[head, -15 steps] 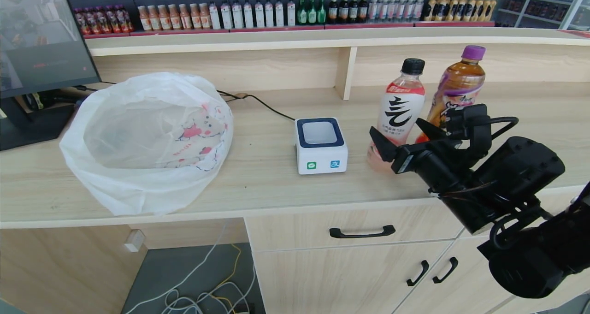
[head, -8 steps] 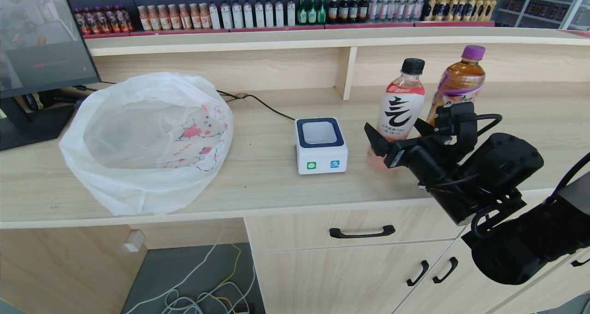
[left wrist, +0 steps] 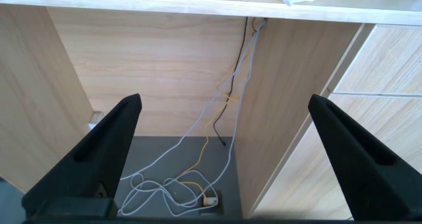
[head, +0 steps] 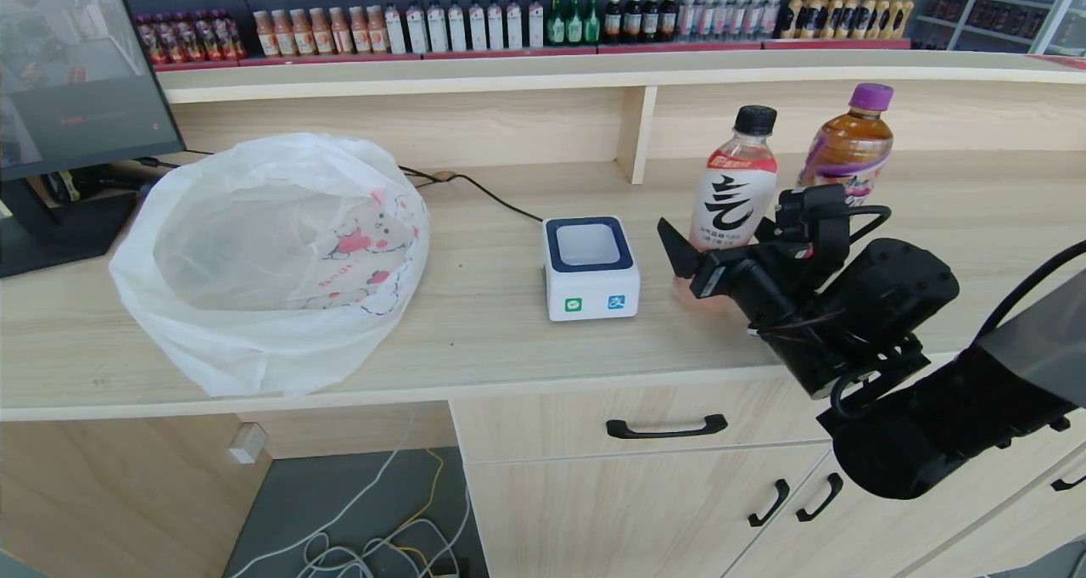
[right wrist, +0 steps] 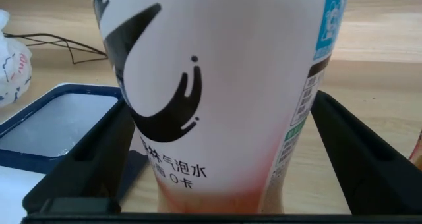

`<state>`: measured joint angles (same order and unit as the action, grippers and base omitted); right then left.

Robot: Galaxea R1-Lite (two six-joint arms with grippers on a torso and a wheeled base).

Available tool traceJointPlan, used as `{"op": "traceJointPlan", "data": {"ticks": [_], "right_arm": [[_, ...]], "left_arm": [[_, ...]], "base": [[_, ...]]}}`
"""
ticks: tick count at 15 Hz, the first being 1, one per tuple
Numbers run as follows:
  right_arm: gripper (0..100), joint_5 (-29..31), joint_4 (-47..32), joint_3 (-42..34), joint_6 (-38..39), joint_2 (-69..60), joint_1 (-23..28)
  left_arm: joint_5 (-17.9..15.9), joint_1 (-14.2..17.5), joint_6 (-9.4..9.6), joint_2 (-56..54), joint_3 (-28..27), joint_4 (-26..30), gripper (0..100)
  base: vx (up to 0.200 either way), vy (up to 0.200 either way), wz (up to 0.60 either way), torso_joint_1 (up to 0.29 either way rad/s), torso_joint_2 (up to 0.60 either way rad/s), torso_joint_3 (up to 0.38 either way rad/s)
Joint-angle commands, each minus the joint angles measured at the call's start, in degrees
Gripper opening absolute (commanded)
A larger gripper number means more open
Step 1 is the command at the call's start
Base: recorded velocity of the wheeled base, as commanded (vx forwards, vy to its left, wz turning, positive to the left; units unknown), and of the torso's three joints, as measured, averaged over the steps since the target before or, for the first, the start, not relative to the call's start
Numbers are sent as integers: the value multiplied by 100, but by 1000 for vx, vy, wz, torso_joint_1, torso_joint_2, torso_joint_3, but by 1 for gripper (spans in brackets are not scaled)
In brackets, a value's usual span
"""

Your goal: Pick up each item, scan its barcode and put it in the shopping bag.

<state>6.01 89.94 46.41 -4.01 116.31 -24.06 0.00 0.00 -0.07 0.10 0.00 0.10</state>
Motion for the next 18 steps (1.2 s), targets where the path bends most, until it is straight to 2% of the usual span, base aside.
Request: {"op": "traceJointPlan", "data": {"ticks": [1, 12, 13, 18], "right_arm": [[100, -3, 6, 35, -3, 23, -2], [100, -12, 6, -71, -12, 14, -11], [0, -12, 6, -53, -21, 14, -11], [0, -21, 6, -9, 6, -3, -11]], "left_arm": [[0, 0, -1, -1, 0, -1, 100], [0, 0, -1, -1, 0, -1, 100], [0, 0, -1, -1, 0, -1, 100], [0, 9, -1, -1, 0, -1, 100]], "base": [[0, 0, 0, 0, 0, 0], [0, 0, 0, 0, 0, 0], [0, 0, 0, 0, 0, 0], [0, 0, 0, 0, 0, 0]]}}
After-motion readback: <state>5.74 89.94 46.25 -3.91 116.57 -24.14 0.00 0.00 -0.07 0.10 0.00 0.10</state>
